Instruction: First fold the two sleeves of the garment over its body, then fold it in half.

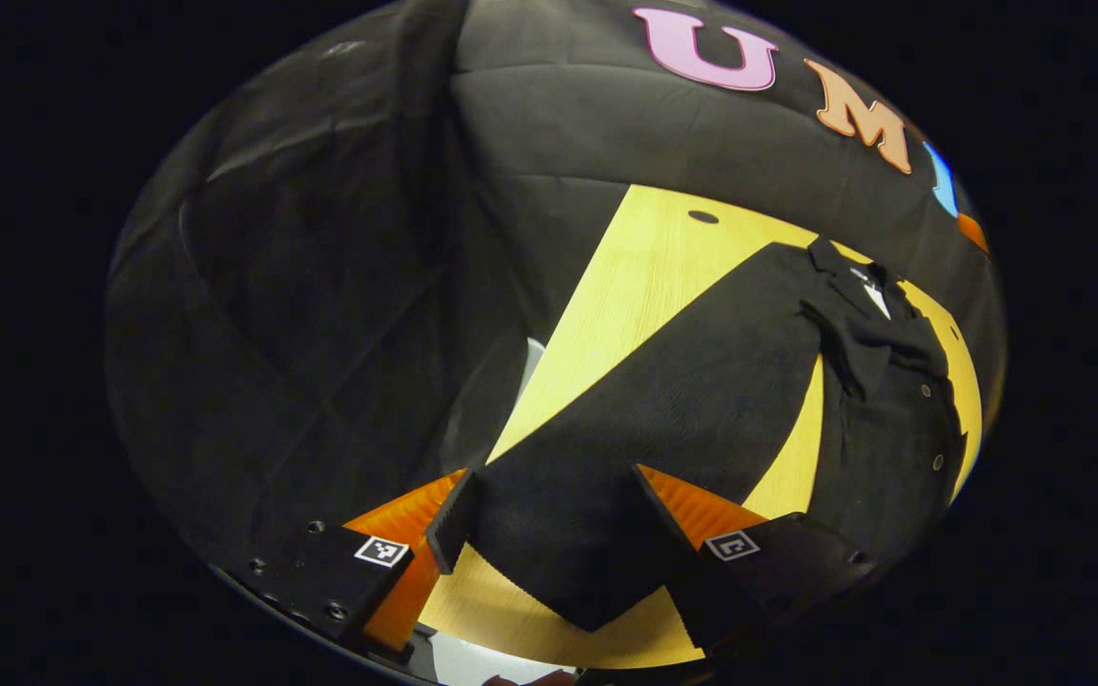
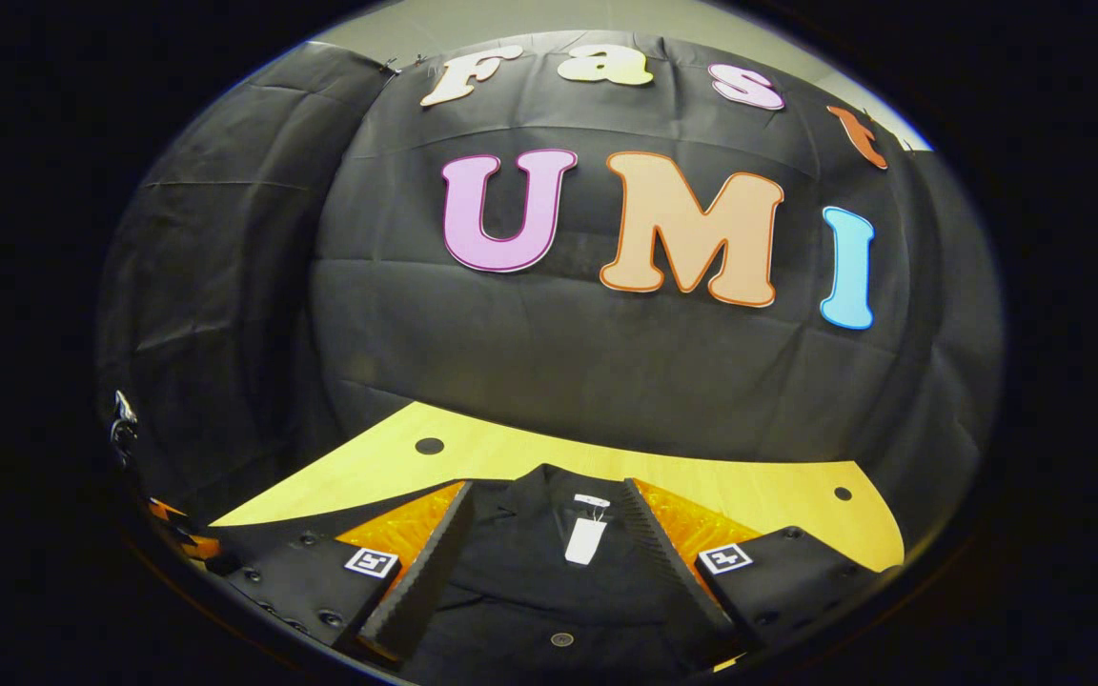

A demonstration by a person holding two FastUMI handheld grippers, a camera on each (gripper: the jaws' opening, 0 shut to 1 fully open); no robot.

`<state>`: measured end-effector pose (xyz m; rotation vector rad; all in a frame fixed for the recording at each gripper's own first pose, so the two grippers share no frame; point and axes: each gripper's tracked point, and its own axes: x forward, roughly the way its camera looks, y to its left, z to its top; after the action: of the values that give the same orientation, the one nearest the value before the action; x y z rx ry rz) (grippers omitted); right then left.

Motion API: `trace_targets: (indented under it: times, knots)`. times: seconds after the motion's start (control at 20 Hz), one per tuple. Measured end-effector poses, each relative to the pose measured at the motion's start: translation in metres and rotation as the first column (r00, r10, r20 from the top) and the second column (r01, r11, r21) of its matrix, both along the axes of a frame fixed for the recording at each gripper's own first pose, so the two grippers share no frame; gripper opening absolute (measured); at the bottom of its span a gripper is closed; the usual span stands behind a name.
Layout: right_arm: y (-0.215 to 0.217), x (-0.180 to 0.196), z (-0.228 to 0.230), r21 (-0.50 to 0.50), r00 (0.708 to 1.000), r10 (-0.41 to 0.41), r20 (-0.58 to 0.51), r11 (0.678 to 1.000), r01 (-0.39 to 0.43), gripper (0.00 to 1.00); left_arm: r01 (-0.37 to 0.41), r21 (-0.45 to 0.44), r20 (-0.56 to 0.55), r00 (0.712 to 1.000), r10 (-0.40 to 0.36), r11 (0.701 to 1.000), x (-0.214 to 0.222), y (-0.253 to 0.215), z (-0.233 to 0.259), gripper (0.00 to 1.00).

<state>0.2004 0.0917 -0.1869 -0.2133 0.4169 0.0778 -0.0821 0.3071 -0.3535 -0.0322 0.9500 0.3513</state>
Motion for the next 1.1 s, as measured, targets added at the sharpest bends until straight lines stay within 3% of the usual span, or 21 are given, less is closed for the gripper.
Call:
trace_targets:
  times: [0.15,0.35,0.55,0.6,0.65,0.7,0.8,0.85,0.9,1.1]
  knots:
    - [-0.005,-0.004,0.0,-0.001,1.0,-0.002,-0.008,1.0,0.002,0.98,0.009,0.013,0.003,1.0,-0.009,1.0,0.003,0.0,-0.002,1.0]
    - [-0.013,-0.005,-0.004,-0.008,1.0,0.0,-0.022,1.0,0.0,0.98,0.017,-0.009,0.006,1.0,-0.017,1.0,0.0,-0.006,-0.004,0.95]
    - [-0.021,-0.007,-0.002,-0.005,1.0,0.005,-0.02,1.0,-0.005,0.99,0.021,-0.024,-0.001,1.0,-0.021,0.999,0.004,-0.021,-0.004,0.66]
    - [-0.024,-0.008,-0.001,-0.002,1.0,0.004,-0.02,1.0,-0.004,1.0,0.03,-0.023,0.001,1.0,-0.03,0.999,0.006,-0.025,-0.003,0.54]
    - [-0.029,-0.01,0.0,0.0,1.0,0.001,-0.019,1.0,-0.001,0.99,0.034,-0.019,-0.002,0.999,-0.034,0.999,0.006,-0.029,-0.005,0.48]
    - [-0.034,-0.012,0.002,0.001,1.0,-0.002,-0.018,1.0,0.002,0.99,0.038,-0.019,-0.001,0.999,-0.038,0.999,0.007,-0.032,-0.003,0.33]
    - [-0.045,-0.016,0.001,0.007,1.0,-0.009,-0.027,1.0,0.009,1.0,0.029,0.001,-0.004,1.0,-0.029,1.0,0.009,-0.035,-0.002,0.12]
    - [-0.051,-0.019,-0.001,0.01,0.999,-0.015,-0.039,1.0,0.015,0.99,0.018,0.012,-0.004,1.0,-0.018,1.0,0.01,-0.035,-0.001,0.05]
    - [-0.057,-0.022,0.0,0.015,0.999,-0.02,-0.043,1.0,0.02,0.99,0.007,0.019,-0.009,1.0,-0.007,1.0,0.01,-0.033,0.001,0.0]
    - [-0.081,-0.031,0.009,0.023,0.999,-0.036,-0.025,0.999,0.037,0.99,-0.047,0.0,-0.033,0.998,0.047,0.999,0.019,-0.031,0.015,0.0]
